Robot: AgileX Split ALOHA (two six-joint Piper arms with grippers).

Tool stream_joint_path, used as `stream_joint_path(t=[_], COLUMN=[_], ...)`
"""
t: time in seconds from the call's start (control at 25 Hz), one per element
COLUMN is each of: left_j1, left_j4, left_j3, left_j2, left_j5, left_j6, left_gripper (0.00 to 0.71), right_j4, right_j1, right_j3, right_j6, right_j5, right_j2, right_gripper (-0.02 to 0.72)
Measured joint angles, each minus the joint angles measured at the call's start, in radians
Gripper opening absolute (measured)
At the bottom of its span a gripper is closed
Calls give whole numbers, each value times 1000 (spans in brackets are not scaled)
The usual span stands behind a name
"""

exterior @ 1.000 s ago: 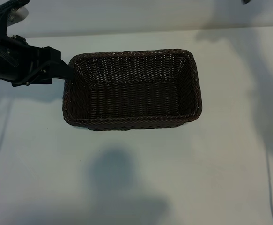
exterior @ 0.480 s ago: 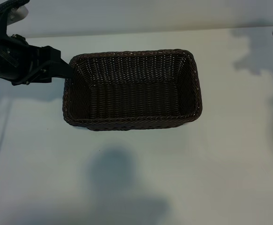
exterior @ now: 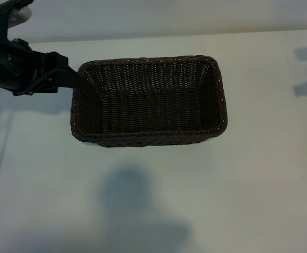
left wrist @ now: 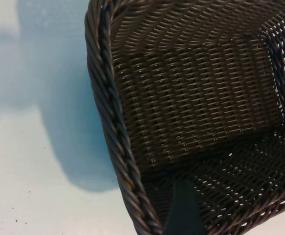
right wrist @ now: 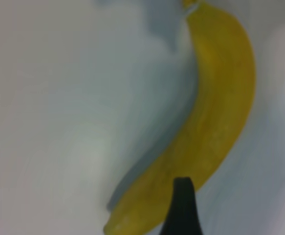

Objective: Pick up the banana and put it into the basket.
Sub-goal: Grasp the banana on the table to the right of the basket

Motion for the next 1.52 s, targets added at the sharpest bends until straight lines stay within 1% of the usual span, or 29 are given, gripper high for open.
stream_joint_path(t=[0.08,0.2,0.52,0.64,0.8,0.88,1.12,1.28,1.44,1.52], left_j1=[0,0,0,0,0,0,0,0,0,0], left_j4=[0,0,0,0,0,0,0,0,0,0], left_j3=[0,0,0,0,0,0,0,0,0,0], left_j2=[0,0,0,0,0,0,0,0,0,0], left_j5=[-1,-1,-1,-1,-1,-1,-1,0,2,3], left_j6=[0,0,-1,-1,-1,-1,-2,-2,-2,-2], left_gripper=[594,594,594,594,594,594,594,594,594,594], right_j4=[25,41,33,13,3,13,5,5,13,23], right_j1=[-3,-3,-3,-3,-7,-13,-23,-55,-81,-82], right_j3=[1,1,2,3,5,5,6,7,7,7], right_j6=[-17,-24,-25,-25,-25,-25,-25,-25,-27,-40], right_j5=[-16,-30,-56,-74,-92,-94,-121,-136,-141,-141], right_j2=[5,21,93,118,140,158,214,218,234,248], right_gripper=[589,589,589,589,589,589,589,589,589,589])
